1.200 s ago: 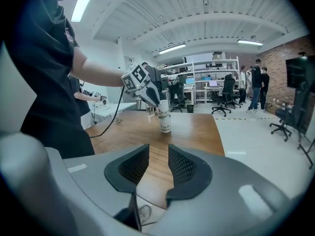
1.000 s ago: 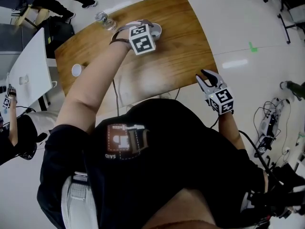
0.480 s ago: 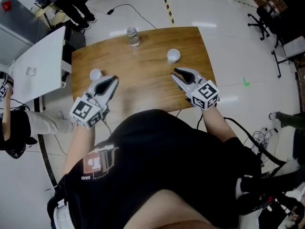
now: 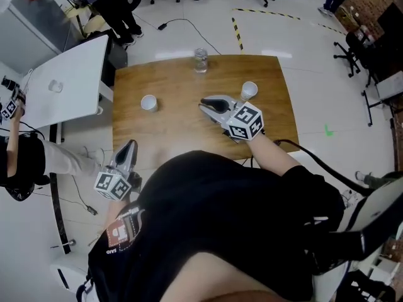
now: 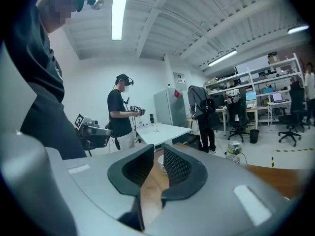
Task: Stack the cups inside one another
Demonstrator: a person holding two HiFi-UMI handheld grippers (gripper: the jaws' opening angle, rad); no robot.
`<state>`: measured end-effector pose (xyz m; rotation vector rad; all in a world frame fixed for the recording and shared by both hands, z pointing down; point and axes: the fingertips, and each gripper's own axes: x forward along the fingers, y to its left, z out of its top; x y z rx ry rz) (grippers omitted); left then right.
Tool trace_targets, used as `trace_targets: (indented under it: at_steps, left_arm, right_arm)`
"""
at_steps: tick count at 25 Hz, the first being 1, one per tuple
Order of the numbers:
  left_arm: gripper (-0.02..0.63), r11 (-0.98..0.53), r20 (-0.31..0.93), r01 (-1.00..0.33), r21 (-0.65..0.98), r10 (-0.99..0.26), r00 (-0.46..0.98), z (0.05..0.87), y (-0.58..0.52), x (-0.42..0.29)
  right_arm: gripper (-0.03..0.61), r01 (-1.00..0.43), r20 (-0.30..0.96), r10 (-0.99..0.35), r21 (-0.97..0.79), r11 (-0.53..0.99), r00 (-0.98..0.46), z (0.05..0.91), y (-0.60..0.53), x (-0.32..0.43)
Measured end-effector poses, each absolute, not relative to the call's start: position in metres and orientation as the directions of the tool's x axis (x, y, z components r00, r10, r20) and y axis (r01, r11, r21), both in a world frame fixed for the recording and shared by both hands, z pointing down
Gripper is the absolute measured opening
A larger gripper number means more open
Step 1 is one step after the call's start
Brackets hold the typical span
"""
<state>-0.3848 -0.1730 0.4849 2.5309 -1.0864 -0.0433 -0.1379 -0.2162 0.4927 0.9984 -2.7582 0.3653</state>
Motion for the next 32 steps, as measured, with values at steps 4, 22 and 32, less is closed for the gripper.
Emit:
trace_targets:
  at_steps: [4, 22, 32]
  left_arm:
    - [0.002, -0.620, 0.134, -0.694, 0.366, -0.703, 0.698, 0.487, -0.173, -0.388]
    - [0.042, -0.975, 0.337, -0.210, -0.080, -0.224, 0.914, 0.477, -0.193, -0.169]
    - [0.139, -0.922, 0.669, 0.207, -0.327, -0.071, 0.740, 0.570, -0.210, 0.069]
  right_arm:
    - [0.075, -0.638, 0.267, -0.587, -0.174, 0.751, -0.764, 0.502, -0.218, -0.148]
    - [0.075, -0.843, 0.263, -0.801, -0.194, 0.503, -0.538, 0.504, -0.163, -0.004]
    - [0.075, -0.941, 0.313, -0.903, -0.260, 0.217, -0.295, 0.536, -0.047, 0.148]
